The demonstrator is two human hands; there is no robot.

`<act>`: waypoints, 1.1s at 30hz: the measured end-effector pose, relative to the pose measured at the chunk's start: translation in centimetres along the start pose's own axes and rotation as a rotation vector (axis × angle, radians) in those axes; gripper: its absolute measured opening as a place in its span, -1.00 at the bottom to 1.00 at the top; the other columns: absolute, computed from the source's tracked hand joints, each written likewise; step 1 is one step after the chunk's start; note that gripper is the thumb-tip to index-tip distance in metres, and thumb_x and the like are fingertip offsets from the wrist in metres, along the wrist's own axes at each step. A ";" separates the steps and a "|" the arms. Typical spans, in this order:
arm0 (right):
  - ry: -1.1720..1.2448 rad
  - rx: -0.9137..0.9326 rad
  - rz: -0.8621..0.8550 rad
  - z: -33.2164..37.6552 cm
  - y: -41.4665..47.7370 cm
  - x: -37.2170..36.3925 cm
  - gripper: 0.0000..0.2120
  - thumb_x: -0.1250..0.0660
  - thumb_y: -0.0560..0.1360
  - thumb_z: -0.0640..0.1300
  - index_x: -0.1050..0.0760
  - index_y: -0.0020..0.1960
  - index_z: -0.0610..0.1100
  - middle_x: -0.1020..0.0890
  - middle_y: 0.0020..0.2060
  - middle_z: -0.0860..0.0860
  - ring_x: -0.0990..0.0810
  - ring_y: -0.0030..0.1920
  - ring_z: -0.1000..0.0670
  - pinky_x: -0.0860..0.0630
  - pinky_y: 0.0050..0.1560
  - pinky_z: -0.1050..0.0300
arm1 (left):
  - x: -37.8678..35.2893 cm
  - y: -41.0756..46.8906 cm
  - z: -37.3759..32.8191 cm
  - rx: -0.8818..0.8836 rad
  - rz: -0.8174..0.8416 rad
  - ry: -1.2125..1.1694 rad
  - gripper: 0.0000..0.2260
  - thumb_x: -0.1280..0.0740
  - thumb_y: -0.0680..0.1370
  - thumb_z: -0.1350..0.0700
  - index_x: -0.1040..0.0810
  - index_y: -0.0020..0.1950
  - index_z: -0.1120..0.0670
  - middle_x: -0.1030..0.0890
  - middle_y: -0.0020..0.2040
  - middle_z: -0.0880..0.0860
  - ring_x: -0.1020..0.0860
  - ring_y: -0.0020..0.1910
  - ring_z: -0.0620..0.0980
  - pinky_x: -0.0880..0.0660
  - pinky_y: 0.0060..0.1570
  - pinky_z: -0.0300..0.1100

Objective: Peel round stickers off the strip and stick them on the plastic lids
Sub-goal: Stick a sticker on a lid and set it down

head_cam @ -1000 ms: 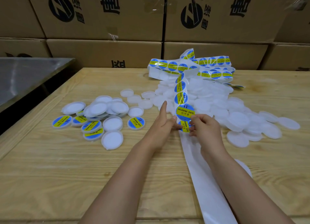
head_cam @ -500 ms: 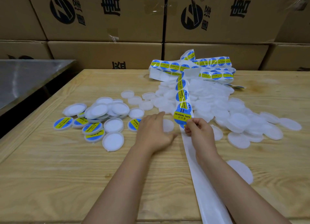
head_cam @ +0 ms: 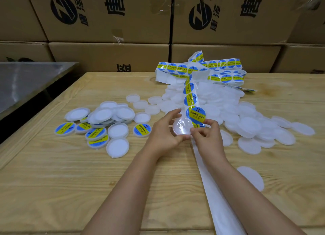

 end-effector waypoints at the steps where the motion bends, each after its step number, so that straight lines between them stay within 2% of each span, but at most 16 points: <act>1: 0.026 0.000 0.001 0.0 0.0 0.0 -0.66 -0.33 0.49 -0.22 -0.29 0.19 -0.08 -0.63 -0.27 0.05 -0.52 -0.23 0.04 -0.44 -0.02 0.03 | 0.0 0.0 0.5 0.077 -0.004 -0.122 -0.36 -0.50 0.38 0.25 -0.35 0.40 0.06 -0.52 0.24 -0.01 -0.55 0.10 -0.08 -0.54 0.06 -0.18; 3: 0.091 0.005 0.003 0.2 0.0 0.0 -0.66 -0.33 0.48 -0.25 -0.29 0.19 -0.08 -0.62 -0.30 0.06 -0.51 -0.24 0.04 -0.47 0.01 -0.02 | -0.3 0.0 1.7 0.271 -0.010 -0.458 -0.53 -0.35 0.52 0.26 -0.33 0.40 0.18 -0.51 0.28 0.10 -0.55 0.11 -0.02 -0.54 0.05 -0.18; 5: 0.128 0.019 0.005 0.5 0.0 0.0 -0.65 -0.34 0.48 -0.26 -0.30 0.19 -0.07 -0.63 -0.32 0.07 -0.52 -0.21 0.02 -0.48 0.05 -0.06 | -1.2 -0.2 2.4 0.413 0.022 -0.726 -0.71 -0.17 0.61 0.24 -0.40 0.32 0.27 -0.56 0.20 0.20 -0.58 0.03 0.05 -0.57 -0.04 -0.15; 8: 0.156 0.040 0.000 0.6 0.0 0.0 -0.64 -0.35 0.48 -0.26 -0.30 0.18 -0.05 -0.63 -0.35 0.14 -0.53 -0.25 0.07 -0.49 0.01 0.02 | -2.0 -0.5 2.3 0.484 0.097 -0.902 -0.74 -0.06 0.64 0.24 -0.48 0.17 0.31 -0.63 0.00 0.20 -0.63 -0.07 0.10 -0.59 -0.07 -0.06; 11: 0.177 0.056 -0.016 0.8 0.0 0.2 -0.64 -0.34 0.49 -0.25 -0.31 0.20 -0.07 -0.64 -0.39 0.15 -0.55 -0.34 0.18 -0.48 -0.12 0.24 | -2.2 -0.7 2.0 0.487 0.148 -0.949 -0.74 -0.04 0.65 0.24 -0.50 0.10 0.29 -0.65 -0.05 0.20 -0.65 -0.07 0.10 -0.59 -0.05 -0.02; 12: 0.195 0.059 -0.025 0.9 0.0 0.3 -0.67 -0.35 0.49 -0.22 -0.32 0.19 -0.06 -0.64 -0.40 0.13 -0.57 -0.32 0.18 -0.48 -0.12 0.26 | -2.2 -0.6 1.9 0.487 0.149 -0.956 -0.74 -0.03 0.65 0.23 -0.49 0.10 0.30 -0.66 -0.04 0.21 -0.65 -0.04 0.10 -0.60 -0.06 -0.02; 15: 0.254 0.052 -0.044 1.2 -0.1 0.4 -0.86 -0.31 0.54 -0.10 -0.39 0.06 -0.03 -0.68 -0.33 0.03 -0.64 -0.26 0.05 -0.50 -0.02 0.09 | -1.9 -0.5 2.1 0.492 0.130 -0.956 -0.73 -0.04 0.65 0.24 -0.45 0.19 0.34 -0.62 0.04 0.27 -0.63 -0.01 0.16 -0.60 -0.07 -0.04; 17: 0.259 0.056 -0.048 1.3 -0.1 0.5 -0.95 -0.27 0.56 -0.08 -0.43 -0.05 -0.04 -0.69 -0.28 0.00 -0.66 -0.27 0.01 -0.51 -0.08 0.09 | -1.9 -0.5 2.2 0.493 0.120 -0.952 -0.73 -0.05 0.64 0.24 -0.45 0.20 0.34 -0.57 0.10 0.30 -0.64 -0.08 0.15 -0.61 -0.11 -0.08; 20: 0.235 0.057 -0.055 1.5 -0.2 0.6 -0.88 -0.26 0.57 -0.10 -0.46 -0.15 -0.07 -0.67 -0.26 0.00 -0.65 -0.32 0.06 -0.48 -0.19 0.19 | -2.0 -0.4 2.1 0.485 0.139 -0.971 -0.75 -0.05 0.64 0.24 -0.49 0.13 0.29 -0.61 0.03 0.25 -0.67 -0.15 0.09 -0.61 -0.12 -0.09; 25: 0.382 -0.042 -0.072 1.1 -0.1 1.1 -0.86 -0.26 0.57 -0.08 -0.45 -0.15 -0.08 -0.65 -0.24 -0.01 -0.64 -0.30 0.06 -0.52 -0.27 0.24 | -1.9 -0.1 2.5 0.481 0.121 -1.002 -0.75 -0.07 0.64 0.24 -0.48 0.18 0.27 -0.62 0.03 0.19 -0.66 -0.13 0.07 -0.58 -0.05 -0.05; 27: 0.384 -0.073 -0.072 1.0 0.0 1.2 -0.86 -0.26 0.56 -0.11 -0.47 -0.17 -0.10 -0.63 -0.22 -0.06 -0.63 -0.22 0.02 -0.55 -0.17 0.11 | -2.0 -0.1 2.5 0.479 0.129 -0.979 -0.75 -0.07 0.64 0.24 -0.48 0.18 0.26 -0.62 0.02 0.18 -0.66 -0.13 0.05 -0.58 -0.04 -0.04; 29: 0.349 -0.090 -0.043 1.1 -0.1 0.9 -0.84 -0.29 0.55 -0.16 -0.51 -0.21 -0.14 -0.61 -0.20 -0.13 -0.59 -0.14 -0.06 -0.53 0.01 -0.09 | -2.1 -0.2 2.4 0.476 0.148 -0.963 -0.74 -0.07 0.64 0.24 -0.47 0.20 0.26 -0.61 0.04 0.18 -0.66 -0.11 0.05 -0.57 -0.01 -0.05; 31: 0.303 -0.095 -0.001 1.2 -0.2 0.5 -0.83 -0.31 0.53 -0.18 -0.56 -0.23 -0.17 -0.63 -0.21 -0.16 -0.57 -0.12 -0.07 -0.50 0.11 -0.12 | -2.4 -0.3 2.2 0.471 0.167 -0.972 -0.73 -0.06 0.64 0.24 -0.47 0.22 0.27 -0.61 0.05 0.20 -0.65 -0.09 0.06 -0.56 0.02 -0.05; 33: 0.251 -0.096 0.020 1.1 -0.3 0.1 -0.85 -0.34 0.51 -0.16 -0.60 -0.18 -0.22 -0.65 -0.15 -0.24 -0.57 -0.11 -0.06 -0.50 0.12 -0.11 | -2.7 -0.4 1.9 0.462 0.188 -1.004 -0.73 -0.05 0.64 0.24 -0.50 0.18 0.27 -0.64 0.01 0.20 -0.66 -0.09 0.08 -0.57 0.01 -0.06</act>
Point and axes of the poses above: each hand's wrist, its own y-axis towards the middle knuckle, its own x-axis out of the back of the hand, z = x × y, the point moved 9 cm from there along y, towards the middle knuckle
